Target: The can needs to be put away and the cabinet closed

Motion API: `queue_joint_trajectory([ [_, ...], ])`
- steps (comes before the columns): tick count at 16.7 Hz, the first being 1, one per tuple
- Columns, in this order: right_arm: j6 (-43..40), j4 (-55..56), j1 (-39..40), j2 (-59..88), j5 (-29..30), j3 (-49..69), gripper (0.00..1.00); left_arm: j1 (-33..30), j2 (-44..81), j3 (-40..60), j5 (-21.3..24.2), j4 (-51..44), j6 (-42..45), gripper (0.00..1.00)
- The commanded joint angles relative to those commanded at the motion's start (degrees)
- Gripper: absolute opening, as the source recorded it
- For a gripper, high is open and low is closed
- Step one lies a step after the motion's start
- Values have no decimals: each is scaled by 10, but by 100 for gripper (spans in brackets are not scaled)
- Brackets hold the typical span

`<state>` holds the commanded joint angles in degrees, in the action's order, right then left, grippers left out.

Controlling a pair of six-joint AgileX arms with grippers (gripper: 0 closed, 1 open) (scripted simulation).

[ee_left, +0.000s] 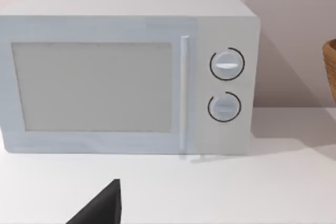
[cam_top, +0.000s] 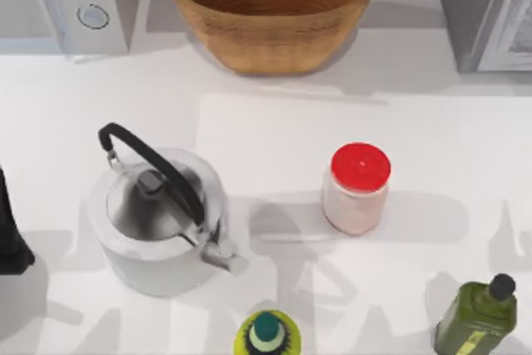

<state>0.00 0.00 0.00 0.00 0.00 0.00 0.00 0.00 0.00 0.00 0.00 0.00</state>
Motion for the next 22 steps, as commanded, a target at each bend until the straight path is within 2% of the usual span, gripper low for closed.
queue_joint_trajectory([
  [3, 1, 6, -3, 10, -8, 3, 100, 0, 0, 0, 0, 0, 0, 100],
  [6, 4, 61, -45, 65, -61, 24, 100, 0, 0, 0, 0, 0, 0, 100],
  [10, 9, 199, -151, 223, -187, 66, 100, 0, 0, 0, 0, 0, 0, 100],
  [17, 11, 482, -393, 630, -426, 146, 100, 0, 0, 0, 0, 0, 0, 100],
  [22, 12, 632, -535, 832, -542, 193, 100, 0, 0, 0, 0, 0, 0, 100],
])
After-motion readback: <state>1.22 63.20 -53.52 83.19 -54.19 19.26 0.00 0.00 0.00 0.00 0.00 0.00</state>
